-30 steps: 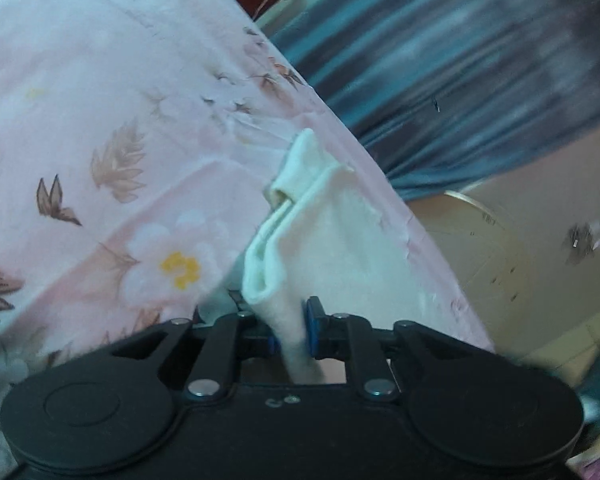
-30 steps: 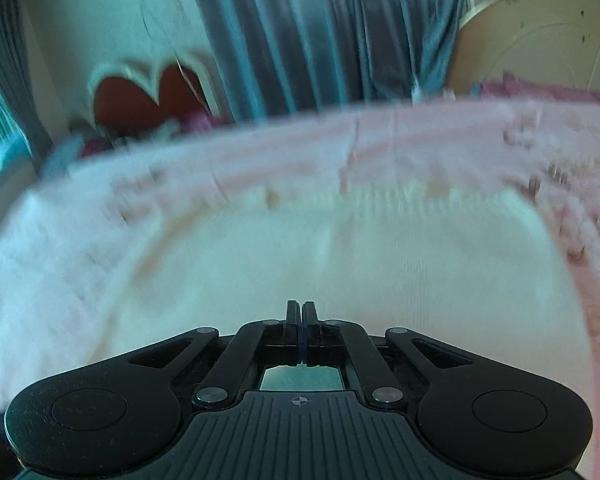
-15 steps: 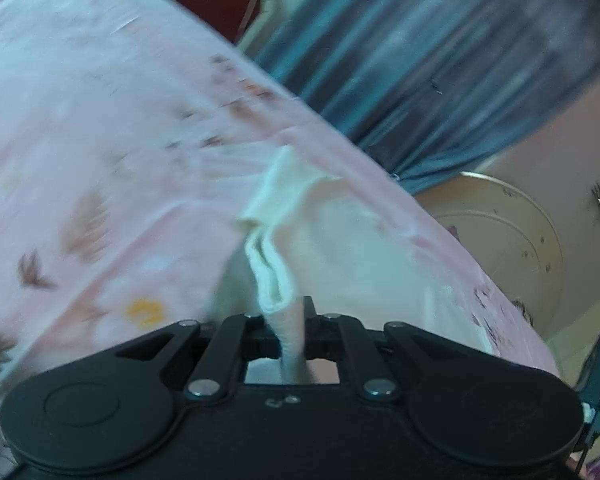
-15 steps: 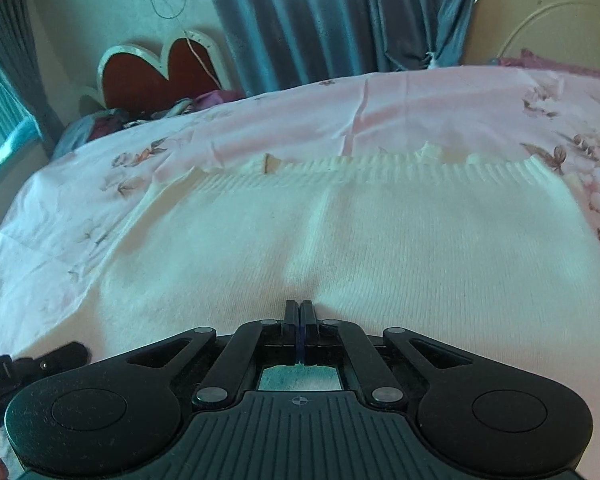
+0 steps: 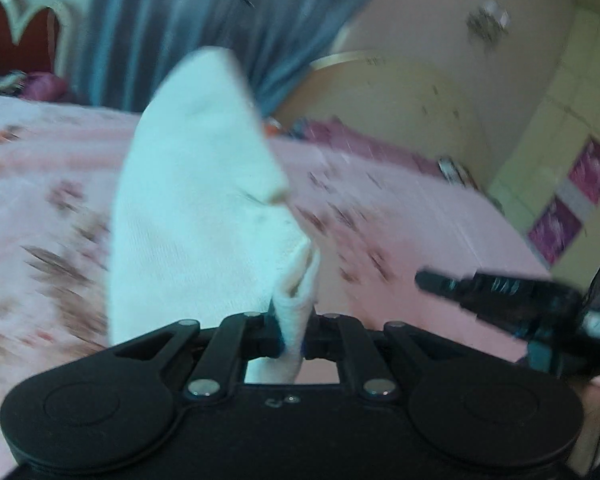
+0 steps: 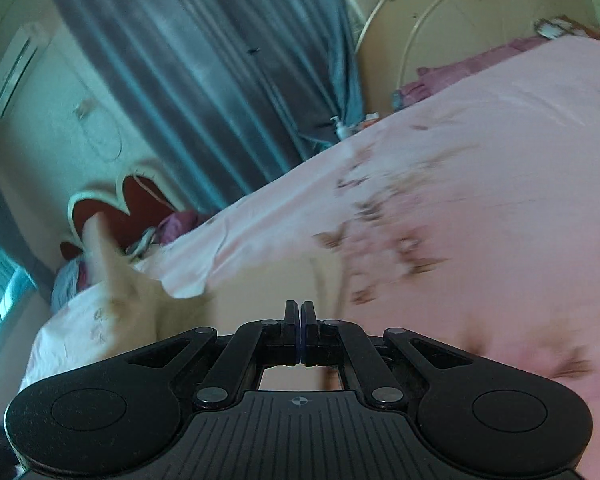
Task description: Fold small clothes
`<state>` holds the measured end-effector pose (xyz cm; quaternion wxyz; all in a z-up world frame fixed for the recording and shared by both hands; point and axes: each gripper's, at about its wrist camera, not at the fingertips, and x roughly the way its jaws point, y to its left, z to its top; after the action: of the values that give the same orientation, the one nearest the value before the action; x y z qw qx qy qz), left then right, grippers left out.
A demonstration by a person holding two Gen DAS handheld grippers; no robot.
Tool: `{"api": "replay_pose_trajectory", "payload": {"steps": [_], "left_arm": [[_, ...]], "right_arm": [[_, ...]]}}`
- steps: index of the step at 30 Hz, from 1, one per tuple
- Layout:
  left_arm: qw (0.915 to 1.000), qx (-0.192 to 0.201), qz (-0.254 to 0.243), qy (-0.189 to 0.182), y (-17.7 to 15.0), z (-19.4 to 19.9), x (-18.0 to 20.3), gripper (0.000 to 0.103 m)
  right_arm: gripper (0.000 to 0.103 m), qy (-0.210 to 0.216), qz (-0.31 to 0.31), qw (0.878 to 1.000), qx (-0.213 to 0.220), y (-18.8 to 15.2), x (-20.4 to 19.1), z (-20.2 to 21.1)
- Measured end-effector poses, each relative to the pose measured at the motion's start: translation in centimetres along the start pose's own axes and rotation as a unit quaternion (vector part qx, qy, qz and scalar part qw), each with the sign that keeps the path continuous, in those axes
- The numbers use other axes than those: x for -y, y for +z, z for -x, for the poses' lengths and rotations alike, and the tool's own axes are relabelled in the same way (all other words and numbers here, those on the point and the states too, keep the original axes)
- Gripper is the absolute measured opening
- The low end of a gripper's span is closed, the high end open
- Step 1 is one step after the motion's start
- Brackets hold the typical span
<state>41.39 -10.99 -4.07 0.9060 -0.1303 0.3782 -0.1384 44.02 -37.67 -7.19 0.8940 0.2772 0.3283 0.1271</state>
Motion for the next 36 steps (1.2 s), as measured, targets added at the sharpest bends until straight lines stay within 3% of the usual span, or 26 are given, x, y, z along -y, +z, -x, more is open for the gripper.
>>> {"api": "replay_pose_trajectory", "payload": {"steps": [2, 3, 4, 5, 6, 7, 8, 10, 11, 14, 18, 21, 24, 30, 35, 36], "left_arm": [[0.9990, -0.043, -0.014, -0.003, -1.2, -2.1, 2.2, 0.013], [0.9970, -0.071, -0.029, 0.004, -1.7, -3.2, 3.2, 0.037], [0.9950, -0.091, -0.036, 0.018, -2.1, -3.7, 4.2, 0.071], [0.9949, -0.087, -0.044, 0.025, -2.3, -3.3, 4.8, 0.081], [0.9964, -0.063, -0.057, 0.003, -2.4, -2.2, 5.3, 0.082], [0.9965, -0.047, -0.063, -0.026, -2.2, -1.0, 5.2, 0.075], [0.9968, -0.037, -0.060, -0.037, -1.7, -0.2, 4.9, 0.066], [0.9988, -0.008, -0.047, -0.014, -0.2, 0.9, 3.0, 0.054], [0.9992, 0.008, -0.040, 0.001, 0.5, 1.2, 1.7, 0.054], [0.9983, 0.024, -0.001, 0.053, 2.7, 1.0, -3.4, 0.053], [0.9977, -0.008, 0.022, 0.064, 3.9, -2.0, -7.4, 0.048], [0.9954, -0.064, 0.032, 0.064, 2.5, -3.8, -9.7, 0.039], [0.9955, -0.066, 0.040, 0.054, 0.5, -3.6, -10.4, 0.039], [0.9963, -0.066, 0.045, 0.030, 0.2, -3.7, -11.2, 0.039], [0.9999, 0.012, 0.005, -0.005, 1.7, -2.1, -11.2, 0.037], [0.9999, 0.006, -0.005, -0.012, 2.0, -2.4, -11.2, 0.037]], "right_arm": [[0.000, 0.004, -0.010, 1.000, -0.001, 0.3, 1.2, 0.8], [0.000, 0.009, -0.013, 1.000, -0.009, 0.4, 1.7, 0.9], [0.006, 0.001, -0.014, 1.000, -0.017, 0.6, 2.1, 1.0], [0.045, -0.017, -0.017, 0.999, -0.022, 0.7, 2.4, 1.0], [0.076, -0.021, -0.015, 1.000, -0.016, 0.8, 2.6, 1.1], [0.076, -0.003, -0.011, 1.000, -0.008, 0.7, 2.7, 1.5], [0.076, 0.010, -0.012, 1.000, -0.011, 0.8, 2.8, 1.6], [0.059, 0.032, -0.015, 0.999, -0.027, 0.6, 2.6, 1.3], [0.049, 0.047, -0.017, 0.998, -0.041, 0.5, 2.2, 0.7], [0.047, 0.077, -0.008, 0.995, -0.067, 0.1, 0.4, -1.1], [0.047, 0.081, -0.013, 0.991, -0.104, -1.1, -1.1, -4.3], [0.047, 0.078, -0.027, 0.989, -0.124, -1.7, -1.4, -6.1], [0.047, 0.073, -0.034, 0.988, -0.134, -1.9, -1.2, -7.2], [0.047, 0.076, -0.048, 0.985, -0.145, -1.7, -1.6, -8.5], [0.047, 0.055, -0.021, 0.987, -0.150, -1.7, -3.1, -9.6], [0.037, 0.048, -0.008, 0.987, -0.151, -1.8, -3.6, -9.8]]}}
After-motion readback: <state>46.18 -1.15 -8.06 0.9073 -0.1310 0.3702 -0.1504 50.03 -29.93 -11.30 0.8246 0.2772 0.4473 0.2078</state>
